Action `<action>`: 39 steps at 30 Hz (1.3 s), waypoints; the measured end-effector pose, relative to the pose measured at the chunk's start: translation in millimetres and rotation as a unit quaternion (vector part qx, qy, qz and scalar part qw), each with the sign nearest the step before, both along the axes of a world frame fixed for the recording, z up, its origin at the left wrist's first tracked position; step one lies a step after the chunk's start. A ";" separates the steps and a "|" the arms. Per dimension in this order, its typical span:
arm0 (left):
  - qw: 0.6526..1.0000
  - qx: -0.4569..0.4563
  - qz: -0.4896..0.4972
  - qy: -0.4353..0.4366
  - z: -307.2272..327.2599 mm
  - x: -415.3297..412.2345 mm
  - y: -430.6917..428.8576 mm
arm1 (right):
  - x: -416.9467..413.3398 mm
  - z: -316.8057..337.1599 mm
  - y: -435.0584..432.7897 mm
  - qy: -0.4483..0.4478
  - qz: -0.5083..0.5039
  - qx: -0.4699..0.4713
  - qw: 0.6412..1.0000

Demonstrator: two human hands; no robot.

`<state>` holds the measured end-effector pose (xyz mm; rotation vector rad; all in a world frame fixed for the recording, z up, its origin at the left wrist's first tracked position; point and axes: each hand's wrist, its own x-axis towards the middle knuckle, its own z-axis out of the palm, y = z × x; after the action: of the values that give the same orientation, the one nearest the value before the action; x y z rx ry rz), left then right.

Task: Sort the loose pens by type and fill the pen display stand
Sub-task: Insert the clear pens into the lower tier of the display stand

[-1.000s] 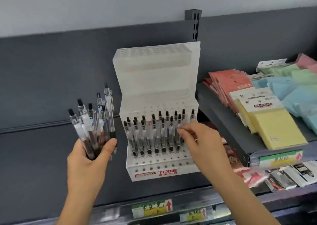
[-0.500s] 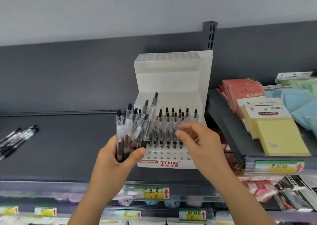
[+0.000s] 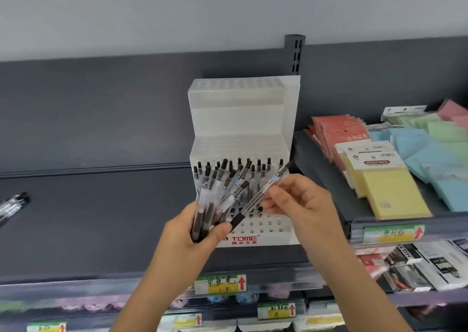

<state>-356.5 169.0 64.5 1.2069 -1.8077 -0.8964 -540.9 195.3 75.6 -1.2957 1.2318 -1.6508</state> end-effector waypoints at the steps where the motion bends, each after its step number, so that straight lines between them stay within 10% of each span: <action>1: 1.000 -0.007 0.006 0.007 0.5 0.2 -1.8 | -2.7 2.7 -0.1 -0.002 -0.023 -0.009 1.000; 9: 0.995 -0.008 0.069 0.075 -8.5 15.1 -16.9 | -26.7 10.7 -11.6 0.200 -0.241 -0.025 0.949; 22: 0.993 0.015 0.074 0.085 -15.8 27.0 -27.1 | -18.2 -14.1 -36.8 0.403 -0.202 0.107 0.886; 32: 0.997 0.025 0.016 0.066 -16.3 19.1 -26.0 | -16.2 -15.6 -24.6 0.350 -0.255 0.083 0.898; 39: 0.997 0.050 -0.055 0.036 -22.2 11.2 -24.2 | 14.3 -6.8 -18.0 0.189 0.009 0.093 0.977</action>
<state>-345.3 144.8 42.3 1.1315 -1.8036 -1.0903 -526.6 177.3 68.8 -1.5404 1.5511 -1.2739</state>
